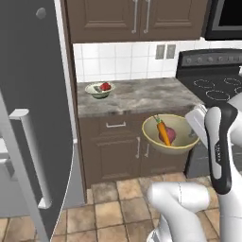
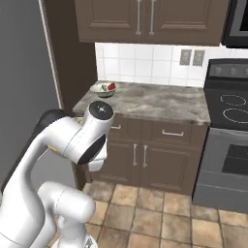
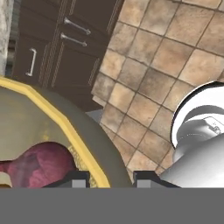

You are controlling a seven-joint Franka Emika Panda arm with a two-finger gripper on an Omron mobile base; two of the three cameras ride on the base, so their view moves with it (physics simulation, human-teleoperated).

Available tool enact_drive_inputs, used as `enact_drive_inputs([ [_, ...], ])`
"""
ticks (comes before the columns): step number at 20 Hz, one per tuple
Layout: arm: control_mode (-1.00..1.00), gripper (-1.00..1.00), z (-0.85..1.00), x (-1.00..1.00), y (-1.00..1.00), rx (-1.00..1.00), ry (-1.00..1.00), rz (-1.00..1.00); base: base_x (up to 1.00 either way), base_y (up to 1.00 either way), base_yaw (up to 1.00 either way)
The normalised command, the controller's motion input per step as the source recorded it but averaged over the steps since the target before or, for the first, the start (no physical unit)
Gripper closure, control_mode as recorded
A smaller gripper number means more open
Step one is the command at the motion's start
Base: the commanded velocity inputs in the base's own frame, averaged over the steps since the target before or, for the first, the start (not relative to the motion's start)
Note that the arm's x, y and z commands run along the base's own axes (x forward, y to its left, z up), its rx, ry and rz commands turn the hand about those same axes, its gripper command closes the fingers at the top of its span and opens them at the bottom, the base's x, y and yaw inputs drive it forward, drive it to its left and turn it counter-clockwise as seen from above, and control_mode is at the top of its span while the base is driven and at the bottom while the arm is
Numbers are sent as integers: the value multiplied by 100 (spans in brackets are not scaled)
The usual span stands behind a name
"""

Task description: Place the bowl with the carrot and onion on the second highest shelf of the fridge. Place the bowl with the fish and steak on the top shelf of the fridge.

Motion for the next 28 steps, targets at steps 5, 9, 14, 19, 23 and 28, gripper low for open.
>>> enact_drive_inputs([
  [5,100,100,0,0,0,0,0,0,-100,55,19],
  [9,100,100,0,0,0,0,0,0,-81,100,42],
  [14,100,100,0,0,0,0,0,0,-26,100,51],
  [19,100,100,0,0,0,0,0,0,25,100,39],
  [23,100,100,0,0,0,0,0,0,100,100,12],
  [28,100,100,0,0,0,0,0,0,100,89,-6],
])
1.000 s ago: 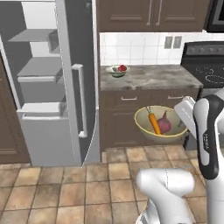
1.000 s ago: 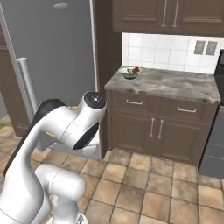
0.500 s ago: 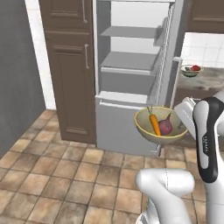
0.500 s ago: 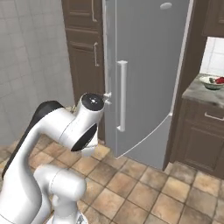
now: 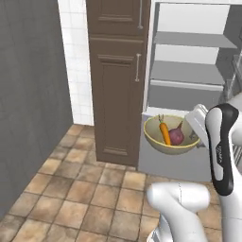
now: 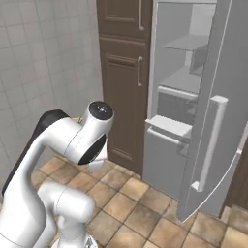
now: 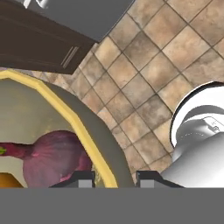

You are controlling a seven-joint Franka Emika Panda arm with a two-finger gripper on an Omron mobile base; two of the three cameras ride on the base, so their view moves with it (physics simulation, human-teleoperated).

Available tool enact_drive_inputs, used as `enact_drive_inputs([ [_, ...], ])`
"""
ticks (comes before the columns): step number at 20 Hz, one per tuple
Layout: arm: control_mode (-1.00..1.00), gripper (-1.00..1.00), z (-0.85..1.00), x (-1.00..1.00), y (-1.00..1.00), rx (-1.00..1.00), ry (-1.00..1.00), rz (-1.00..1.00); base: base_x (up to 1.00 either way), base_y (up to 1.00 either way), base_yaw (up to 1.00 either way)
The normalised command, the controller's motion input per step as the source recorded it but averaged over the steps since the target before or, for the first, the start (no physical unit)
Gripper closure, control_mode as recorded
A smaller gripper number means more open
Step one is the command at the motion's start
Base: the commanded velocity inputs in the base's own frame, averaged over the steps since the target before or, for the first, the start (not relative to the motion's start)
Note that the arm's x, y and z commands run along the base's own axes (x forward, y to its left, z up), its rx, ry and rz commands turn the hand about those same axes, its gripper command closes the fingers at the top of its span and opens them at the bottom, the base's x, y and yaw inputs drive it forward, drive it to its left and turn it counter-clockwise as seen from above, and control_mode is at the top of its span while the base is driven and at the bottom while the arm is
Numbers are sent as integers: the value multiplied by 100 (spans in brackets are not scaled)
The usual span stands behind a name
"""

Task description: Place the bowl with the carrot and onion on the second highest shelf of the fridge. Place the bowl with the fish and steak on the top shelf of the fridge.

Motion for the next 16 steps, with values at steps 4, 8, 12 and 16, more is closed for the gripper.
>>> enact_drive_inputs([
  [4,100,100,0,0,0,0,0,0,100,58,-29],
  [8,100,100,0,0,0,0,0,0,100,8,-40],
  [12,100,100,0,0,0,0,0,0,100,-5,-47],
  [16,100,100,0,0,0,0,0,0,100,-14,-41],
])
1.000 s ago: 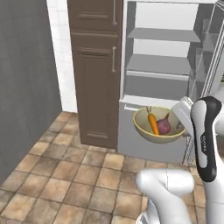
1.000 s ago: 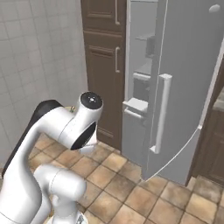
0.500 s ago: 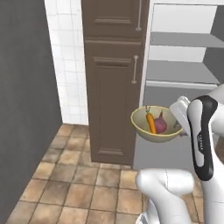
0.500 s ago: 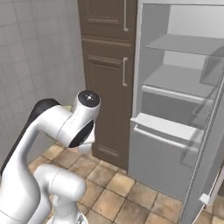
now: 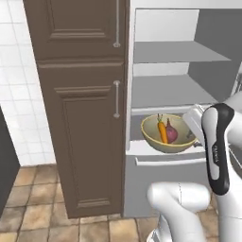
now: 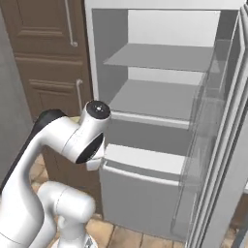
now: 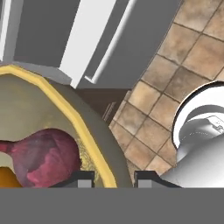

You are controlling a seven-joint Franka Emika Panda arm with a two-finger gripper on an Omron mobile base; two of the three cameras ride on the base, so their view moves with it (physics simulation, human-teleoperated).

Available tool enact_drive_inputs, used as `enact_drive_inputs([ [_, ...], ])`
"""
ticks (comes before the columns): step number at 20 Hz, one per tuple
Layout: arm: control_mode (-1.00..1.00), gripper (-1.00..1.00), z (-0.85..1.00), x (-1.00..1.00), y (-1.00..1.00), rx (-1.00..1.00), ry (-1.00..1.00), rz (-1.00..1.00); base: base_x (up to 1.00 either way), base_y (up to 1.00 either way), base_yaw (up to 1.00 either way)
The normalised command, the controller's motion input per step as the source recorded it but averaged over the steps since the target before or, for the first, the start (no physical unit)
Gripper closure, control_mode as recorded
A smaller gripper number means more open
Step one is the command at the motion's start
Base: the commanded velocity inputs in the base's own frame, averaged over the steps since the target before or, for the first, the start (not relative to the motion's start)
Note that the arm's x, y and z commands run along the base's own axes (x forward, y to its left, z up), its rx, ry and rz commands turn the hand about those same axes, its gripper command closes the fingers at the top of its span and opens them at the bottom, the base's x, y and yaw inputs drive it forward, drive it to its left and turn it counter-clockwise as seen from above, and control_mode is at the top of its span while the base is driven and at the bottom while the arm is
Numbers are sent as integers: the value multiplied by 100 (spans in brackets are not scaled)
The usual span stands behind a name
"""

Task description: Place the bowl with the carrot and onion on the second highest shelf of the fridge. Place the bowl with the fish and steak on the top shelf of the fridge.

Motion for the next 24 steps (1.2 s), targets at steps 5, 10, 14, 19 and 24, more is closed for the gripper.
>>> enact_drive_inputs([
  [5,100,100,0,0,0,0,0,0,96,0,-35],
  [10,-100,100,0,20,-17,0,-5,-14,39,-8,-21],
  [14,-100,100,0,70,-39,-6,-17,-37,0,0,0],
  [19,-100,100,-1,95,-6,-10,-17,-32,0,0,0],
  [24,-100,100,-12,100,-4,-2,-2,-12,0,0,0],
])
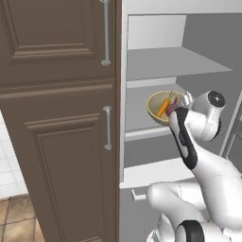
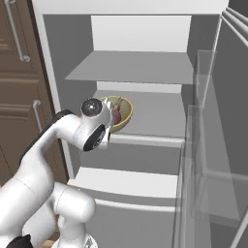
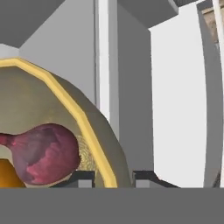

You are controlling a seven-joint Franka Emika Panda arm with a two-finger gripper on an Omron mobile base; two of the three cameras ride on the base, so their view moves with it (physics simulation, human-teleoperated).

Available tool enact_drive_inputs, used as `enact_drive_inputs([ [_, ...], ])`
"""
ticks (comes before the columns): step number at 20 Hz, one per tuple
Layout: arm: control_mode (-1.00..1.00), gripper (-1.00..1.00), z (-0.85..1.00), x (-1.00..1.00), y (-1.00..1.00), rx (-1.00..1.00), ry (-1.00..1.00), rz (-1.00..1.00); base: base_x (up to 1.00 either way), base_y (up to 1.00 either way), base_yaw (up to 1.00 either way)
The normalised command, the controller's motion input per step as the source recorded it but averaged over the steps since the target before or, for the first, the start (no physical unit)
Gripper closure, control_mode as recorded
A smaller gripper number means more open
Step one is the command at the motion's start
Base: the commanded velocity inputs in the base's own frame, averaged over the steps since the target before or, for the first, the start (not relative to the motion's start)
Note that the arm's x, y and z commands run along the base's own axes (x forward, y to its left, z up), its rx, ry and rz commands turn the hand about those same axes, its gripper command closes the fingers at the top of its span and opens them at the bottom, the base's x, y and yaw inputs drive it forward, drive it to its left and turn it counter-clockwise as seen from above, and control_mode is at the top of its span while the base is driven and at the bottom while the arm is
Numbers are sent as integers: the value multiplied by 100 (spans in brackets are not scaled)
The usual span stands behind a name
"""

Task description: Place the bowl with the carrot and onion on the second highest shelf of the fridge. Place the bowl with the fish and steak on the top shelf of the fridge.

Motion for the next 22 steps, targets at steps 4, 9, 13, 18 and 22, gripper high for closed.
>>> enact_drive_inputs([
  [4,-100,100,-24,92,-29,0,0,-1,0,0,0],
  [9,-100,100,-25,62,-43,0,0,0,0,0,0],
  [13,-100,100,-1,67,-27,0,3,0,0,0,0],
  [18,-100,100,0,83,-5,0,1,-1,0,0,0],
  [22,-100,100,-7,81,0,0,0,-1,0,0,0],
])
